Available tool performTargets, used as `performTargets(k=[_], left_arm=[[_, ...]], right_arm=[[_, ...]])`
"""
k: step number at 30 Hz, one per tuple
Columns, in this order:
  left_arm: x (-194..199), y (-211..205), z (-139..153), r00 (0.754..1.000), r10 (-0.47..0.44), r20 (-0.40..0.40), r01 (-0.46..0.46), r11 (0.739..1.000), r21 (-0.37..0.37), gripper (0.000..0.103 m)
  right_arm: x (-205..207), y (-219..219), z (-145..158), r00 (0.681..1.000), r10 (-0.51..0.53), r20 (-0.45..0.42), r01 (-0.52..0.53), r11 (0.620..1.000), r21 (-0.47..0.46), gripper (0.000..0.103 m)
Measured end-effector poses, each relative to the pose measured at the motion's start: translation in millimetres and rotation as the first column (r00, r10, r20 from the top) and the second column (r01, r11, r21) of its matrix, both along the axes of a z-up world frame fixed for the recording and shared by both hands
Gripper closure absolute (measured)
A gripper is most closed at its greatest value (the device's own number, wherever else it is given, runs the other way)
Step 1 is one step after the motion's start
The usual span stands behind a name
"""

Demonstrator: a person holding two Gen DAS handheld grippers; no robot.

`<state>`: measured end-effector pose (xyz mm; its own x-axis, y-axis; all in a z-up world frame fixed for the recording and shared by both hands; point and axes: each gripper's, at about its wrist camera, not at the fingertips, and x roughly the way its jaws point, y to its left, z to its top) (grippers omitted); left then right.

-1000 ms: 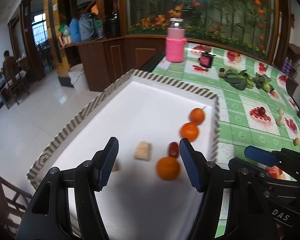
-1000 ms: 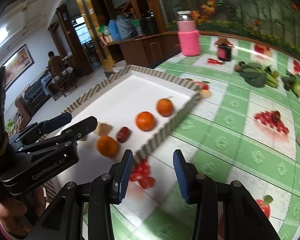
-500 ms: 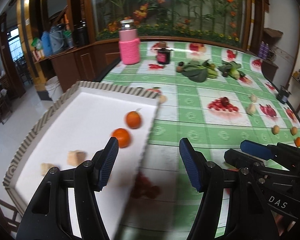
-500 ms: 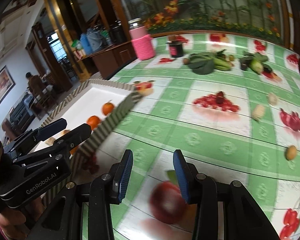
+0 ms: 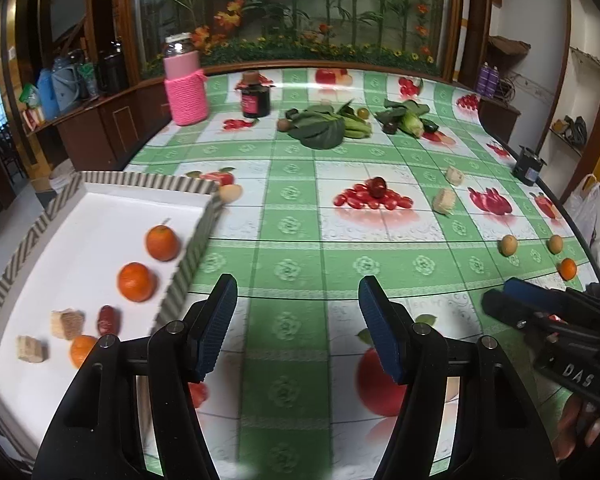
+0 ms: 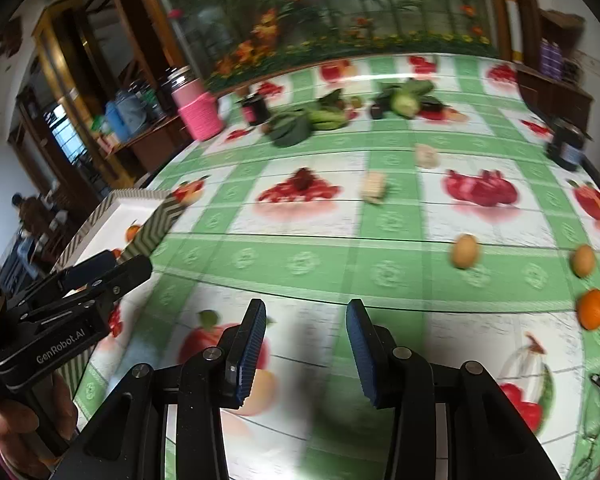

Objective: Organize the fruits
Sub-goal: 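Move both open tools back over the tablecloth, then grasp a tan cube with the right tool while the left tool grasps a red date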

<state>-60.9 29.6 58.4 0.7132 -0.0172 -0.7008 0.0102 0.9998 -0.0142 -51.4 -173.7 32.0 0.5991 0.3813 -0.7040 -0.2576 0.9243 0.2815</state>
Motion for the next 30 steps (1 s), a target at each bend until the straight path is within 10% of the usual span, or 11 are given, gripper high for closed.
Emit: performTargets(k=[25, 30], left_arm=[[81, -23, -7, 0.991, -0.049, -0.125, 0.038, 0.995, -0.091, 0.039], [105, -28, -8, 0.99, -0.037, -0.139, 0.022, 0.994, -0.105, 0.04]], right_arm=[[140, -8, -22, 0.996, -0.055, -0.074, 0.055, 0.998, 0.0, 0.062], [139, -4, -25, 0.999, -0.014, -0.032, 0.013, 1.0, -0.028, 0.081]])
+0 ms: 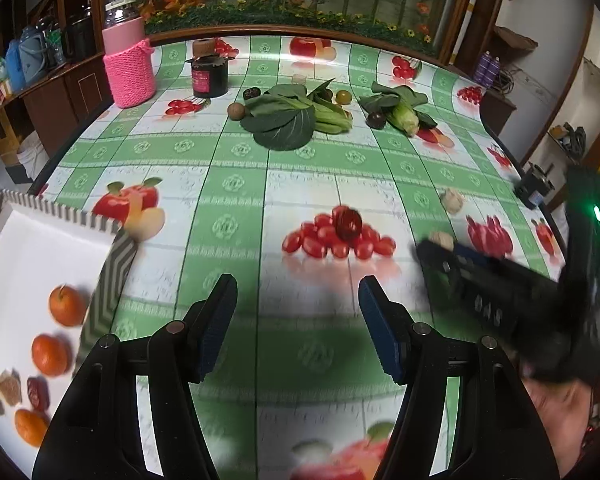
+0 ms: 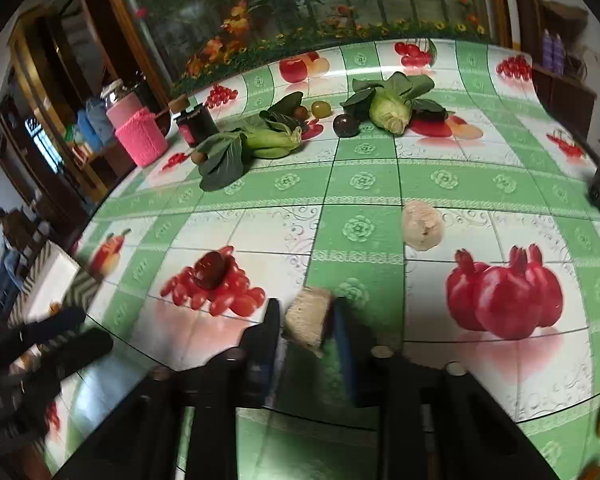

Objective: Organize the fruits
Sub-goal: 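Grasp a tan cube with the right tool while the left tool grasps a red date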

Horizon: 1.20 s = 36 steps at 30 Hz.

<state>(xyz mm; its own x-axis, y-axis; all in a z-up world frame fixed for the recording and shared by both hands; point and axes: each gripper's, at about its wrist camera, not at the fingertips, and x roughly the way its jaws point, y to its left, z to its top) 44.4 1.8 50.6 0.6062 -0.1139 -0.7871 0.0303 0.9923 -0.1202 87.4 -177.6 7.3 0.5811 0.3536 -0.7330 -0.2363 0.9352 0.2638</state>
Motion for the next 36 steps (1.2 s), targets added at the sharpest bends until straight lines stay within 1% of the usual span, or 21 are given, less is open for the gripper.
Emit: performTargets(k=[1, 3, 5, 10, 12, 14, 16, 17, 18, 19, 20, 21, 24, 27, 31, 33, 36], left_arm=[[6, -2, -1, 1.0, 0.002, -0.005, -0.002, 1.0, -0.003, 0.04], [16, -7, -3, 1.0, -0.004, -0.02, 0.004, 1.0, -0.011, 0.04], [29, -13, -8, 0.999, -0.02, -0.042, 0.019, 0.999, -0.028, 0.04], [54, -24, -21, 0.996, -0.029, -0.08, 0.028, 0.999, -0.022, 0.04], [62, -26, -26, 0.995, -0.036, -0.096, 0.032, 0.999, -0.043, 0.04], [69, -25, -28, 0.995, -0.034, -0.091, 0.027, 0.997, -0.078, 0.04], [75, -24, -30, 0.996, -0.028, -0.09, 0.02, 0.996, -0.087, 0.04], [77, -25, -31, 0.995, -0.044, -0.089, 0.036, 0.995, -0.092, 0.04], [78, -26, -32, 0.995, -0.056, -0.086, 0.048, 0.995, -0.088, 0.044], [78, -27, -32, 0.995, -0.059, -0.075, 0.054, 0.996, -0.069, 0.061], [77, -28, -32, 0.996, -0.063, -0.071, 0.059, 0.997, -0.052, 0.071], [77, -28, -33, 0.995, -0.071, -0.072, 0.068, 0.997, -0.046, 0.086], [70, -26, -33, 0.993, -0.098, -0.068, 0.095, 0.995, -0.038, 0.086], [58, -19, -30, 0.993, -0.099, -0.063, 0.096, 0.994, -0.05, 0.086], [32, -7, -22, 0.994, -0.099, -0.038, 0.097, 0.994, -0.049, 0.086], [28, -2, -20, 0.996, -0.087, -0.03, 0.085, 0.995, -0.041, 0.086], [21, 7, -14, 0.996, -0.085, -0.022, 0.084, 0.995, -0.06, 0.086]], right_arm=[[0, -4, 0, 1.0, 0.001, -0.005, -0.001, 1.0, 0.018, 0.082], [0, -10, -1, 1.0, 0.001, -0.012, 0.0, 0.999, 0.043, 0.083], [-2, -15, 0, 1.0, -0.004, -0.016, 0.005, 0.999, 0.042, 0.083], [-5, -22, 1, 1.0, -0.017, -0.018, 0.018, 0.999, 0.038, 0.083], [-5, -23, 3, 1.0, -0.014, -0.013, 0.014, 0.999, 0.043, 0.083], [-4, -21, 3, 1.0, -0.006, -0.015, 0.007, 0.999, 0.043, 0.083], [-3, -20, 1, 1.0, -0.002, -0.021, 0.003, 0.999, 0.036, 0.083], [-3, -19, 0, 1.0, 0.0, -0.025, 0.001, 0.999, 0.033, 0.083], [-3, -19, 0, 1.0, 0.0, -0.025, 0.001, 0.999, 0.034, 0.083], [-3, -20, 0, 1.0, -0.001, -0.026, 0.002, 0.999, 0.038, 0.083], [-3, -20, -1, 1.0, -0.001, -0.026, 0.002, 0.999, 0.042, 0.083], [-2, -20, -1, 1.0, -0.001, -0.026, 0.002, 0.999, 0.043, 0.083], [-3, -18, -1, 1.0, 0.014, -0.021, -0.013, 0.999, 0.05, 0.083], [-5, -14, 1, 0.999, 0.031, -0.008, -0.031, 0.998, 0.049, 0.083], [-6, -9, 1, 0.999, 0.045, -0.001, -0.045, 0.998, 0.043, 0.083], [-7, -13, -2, 0.999, 0.033, -0.02, -0.031, 0.996, 0.08, 0.083], [-11, -19, 0, 1.0, 0.022, -0.013, -0.02, 0.995, 0.102, 0.083]])
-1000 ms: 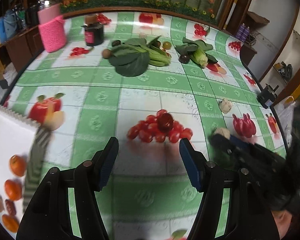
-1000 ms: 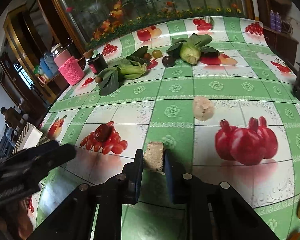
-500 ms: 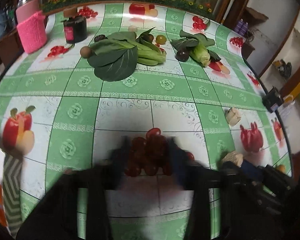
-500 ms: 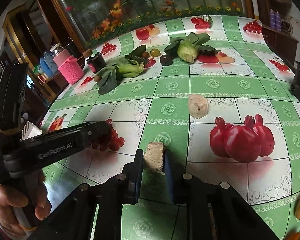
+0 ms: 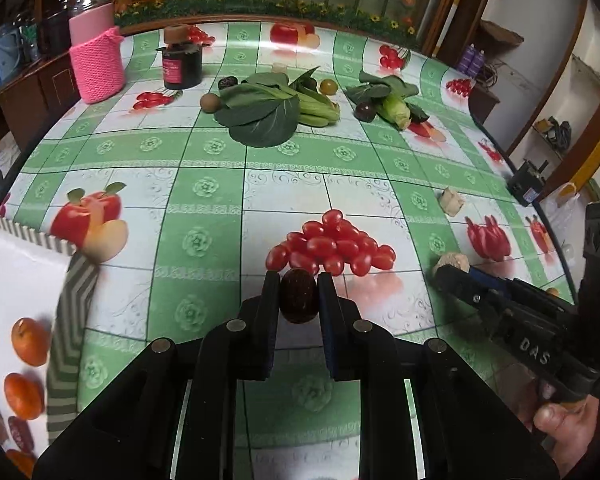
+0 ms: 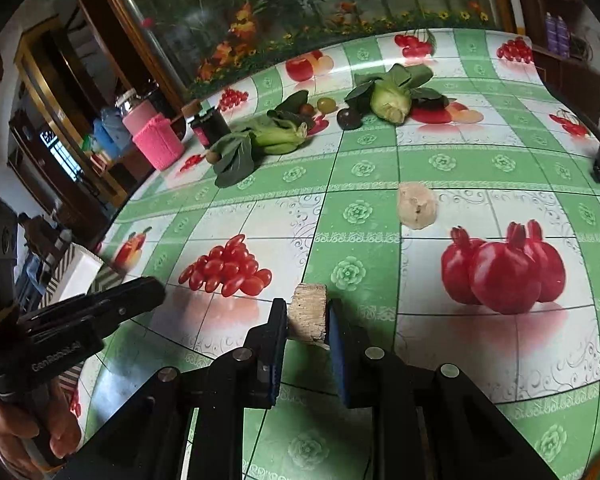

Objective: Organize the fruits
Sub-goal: 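Grasp a tan cube with the right tool while the left tool grasps a red date, then carry the tan cube and red date into the white tray and open both tools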

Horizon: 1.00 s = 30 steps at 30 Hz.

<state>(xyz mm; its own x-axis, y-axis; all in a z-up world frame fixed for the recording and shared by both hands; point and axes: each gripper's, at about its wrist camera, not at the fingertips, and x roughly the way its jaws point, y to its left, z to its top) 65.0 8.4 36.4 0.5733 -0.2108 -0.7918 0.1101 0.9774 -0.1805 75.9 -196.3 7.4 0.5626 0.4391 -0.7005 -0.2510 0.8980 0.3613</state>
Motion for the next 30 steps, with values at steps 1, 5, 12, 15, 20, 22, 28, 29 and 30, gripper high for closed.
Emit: performTargets(k=[1, 5, 12, 15, 20, 22, 28, 29, 30], left_arm=[[-3, 1, 1, 1.0, -0.006, 0.0, 0.006, 1.0, -0.004, 0.086], [-34, 9, 17, 0.998, -0.042, 0.046, 0.043, 0.999, -0.023, 0.086], [-88, 34, 37, 0.992, -0.057, 0.108, 0.057, 0.998, 0.0, 0.085], [-104, 48, 43, 0.99, -0.021, 0.141, 0.011, 0.997, 0.073, 0.085], [-123, 87, 45, 0.984, 0.059, 0.17, -0.078, 0.991, 0.109, 0.085], [-130, 103, 43, 0.98, 0.095, 0.176, -0.117, 0.986, 0.117, 0.085], [-147, 142, 34, 0.97, 0.181, 0.161, -0.198, 0.975, 0.098, 0.085], [-149, 146, 33, 0.969, 0.189, 0.16, -0.206, 0.974, 0.099, 0.085], [-151, 150, 32, 0.967, 0.198, 0.158, -0.215, 0.972, 0.098, 0.085]], right_arm=[[-1, -2, 2, 1.0, -0.004, 0.005, 0.004, 1.0, 0.007, 0.083], [-4, 1, 10, 0.999, 0.011, 0.042, -0.011, 1.0, -0.007, 0.083], [-11, 20, 10, 0.997, 0.08, 0.016, -0.08, 0.996, 0.03, 0.083], [-29, 43, 23, 0.99, 0.131, 0.055, -0.133, 0.991, 0.034, 0.083], [-64, 85, 40, 0.968, 0.227, 0.109, -0.234, 0.97, 0.063, 0.083], [-78, 103, 45, 0.957, 0.255, 0.137, -0.267, 0.961, 0.076, 0.083], [-94, 143, 51, 0.936, 0.316, 0.154, -0.331, 0.94, 0.083, 0.083], [-97, 151, 51, 0.932, 0.329, 0.154, -0.343, 0.936, 0.074, 0.083], [-99, 156, 51, 0.928, 0.339, 0.153, -0.352, 0.933, 0.069, 0.083]])
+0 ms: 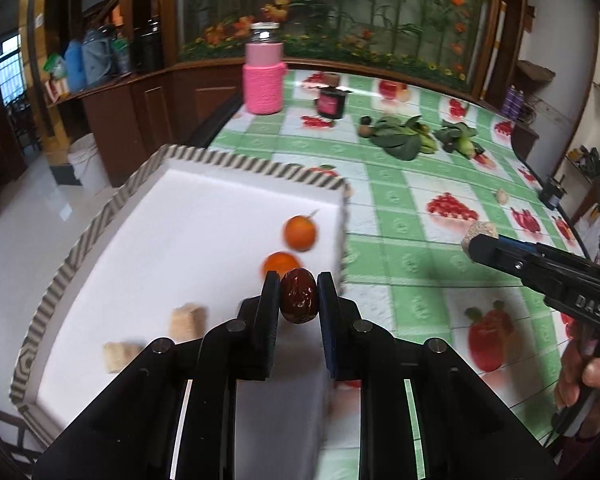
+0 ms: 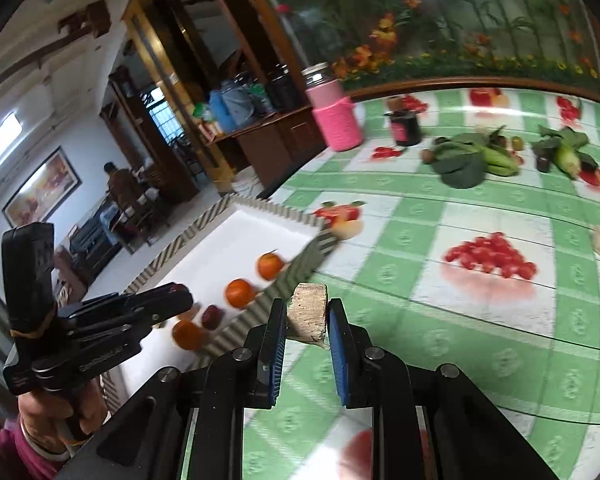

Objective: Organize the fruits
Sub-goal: 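Carry the tan cube and red date into the white tray and open both tools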

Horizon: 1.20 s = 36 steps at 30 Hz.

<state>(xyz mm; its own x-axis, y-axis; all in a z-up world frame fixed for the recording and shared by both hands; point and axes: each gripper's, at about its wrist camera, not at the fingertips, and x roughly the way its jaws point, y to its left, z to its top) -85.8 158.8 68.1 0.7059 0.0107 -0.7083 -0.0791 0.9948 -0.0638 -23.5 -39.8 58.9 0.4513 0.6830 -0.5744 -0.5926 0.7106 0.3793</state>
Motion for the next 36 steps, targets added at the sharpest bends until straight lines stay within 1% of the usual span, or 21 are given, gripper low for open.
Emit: performTargets(k=[6, 9, 14, 18, 23, 31, 36], left_arm=[[-13, 26, -8, 0.997, 0.071, -0.006, -0.071, 0.997, 0.023, 0.085], [-20, 37, -11, 0.995, 0.103, -0.01, -0.102, 0.994, 0.049, 0.085], [-26, 50, -19, 0.99, 0.136, -0.031, -0.135, 0.99, 0.044, 0.085], [-28, 54, -20, 0.988, 0.152, -0.029, -0.15, 0.987, 0.059, 0.085], [-29, 61, -23, 0.984, 0.174, -0.029, -0.172, 0.982, 0.076, 0.085], [-30, 63, -34, 0.985, 0.167, -0.054, -0.164, 0.985, 0.06, 0.085], [-29, 63, -39, 0.984, 0.162, -0.07, -0.159, 0.986, 0.048, 0.085]], right_arm=[[-11, 38, -1, 0.997, 0.075, -0.005, -0.075, 0.997, -0.021, 0.083], [-15, 57, 1, 0.994, 0.109, 0.0, -0.109, 0.994, -0.029, 0.083], [-17, 88, 1, 0.987, 0.158, 0.002, -0.158, 0.986, -0.051, 0.083], [-18, 110, -4, 0.979, 0.202, -0.009, -0.202, 0.976, -0.085, 0.083], [-16, 126, -9, 0.974, 0.224, -0.02, -0.225, 0.969, -0.104, 0.083], [-1, 151, -12, 0.971, 0.24, -0.023, -0.241, 0.96, -0.142, 0.083], [15, 170, -21, 0.968, 0.247, -0.041, -0.251, 0.954, -0.165, 0.083]])
